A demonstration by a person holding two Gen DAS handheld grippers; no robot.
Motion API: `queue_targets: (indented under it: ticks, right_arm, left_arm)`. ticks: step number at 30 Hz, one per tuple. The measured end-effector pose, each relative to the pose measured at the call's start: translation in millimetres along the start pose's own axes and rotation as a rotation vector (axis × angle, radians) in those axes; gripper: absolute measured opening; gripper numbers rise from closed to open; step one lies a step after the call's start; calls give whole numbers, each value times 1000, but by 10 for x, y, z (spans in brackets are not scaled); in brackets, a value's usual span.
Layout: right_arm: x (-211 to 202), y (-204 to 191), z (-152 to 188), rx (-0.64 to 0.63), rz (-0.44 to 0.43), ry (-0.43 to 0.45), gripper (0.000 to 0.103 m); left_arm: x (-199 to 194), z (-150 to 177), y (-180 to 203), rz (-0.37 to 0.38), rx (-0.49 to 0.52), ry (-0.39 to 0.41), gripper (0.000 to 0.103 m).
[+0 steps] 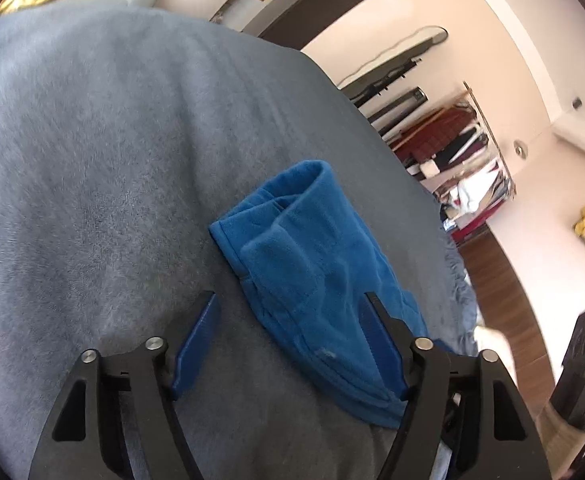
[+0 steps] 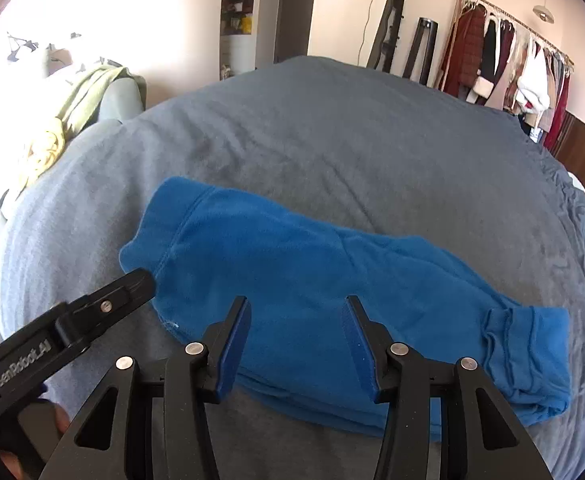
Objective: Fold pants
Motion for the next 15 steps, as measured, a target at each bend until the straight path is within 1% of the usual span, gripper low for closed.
queue_targets:
  ticks: [2, 6, 11, 15]
  right_arm:
    - [36, -32, 12, -10, 7, -8, 49]
    - [89, -81, 2, -15, 6, -12, 49]
    - [157, -95, -32, -13, 7, -13, 49]
    - [210, -79, -45, -6, 14, -18, 49]
  left_arm:
    - [46, -29, -24, 10, -19, 2, 69]
    - [119, -50, -49, 6, -32, 1, 68]
    - [183, -91, -14, 28, -66, 13, 68]
    - [272, -61, -99, -1, -74, 2, 68]
Point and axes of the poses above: each gripper's, at about its wrist camera, not at the fingertips, and x roughly the way its jaws point, y to its right, z to its underside, the point moved 7 cm from there along x, roughly the way its jaws point, and after that the axes turned 7 degrees about y, right-handed, at the moved point
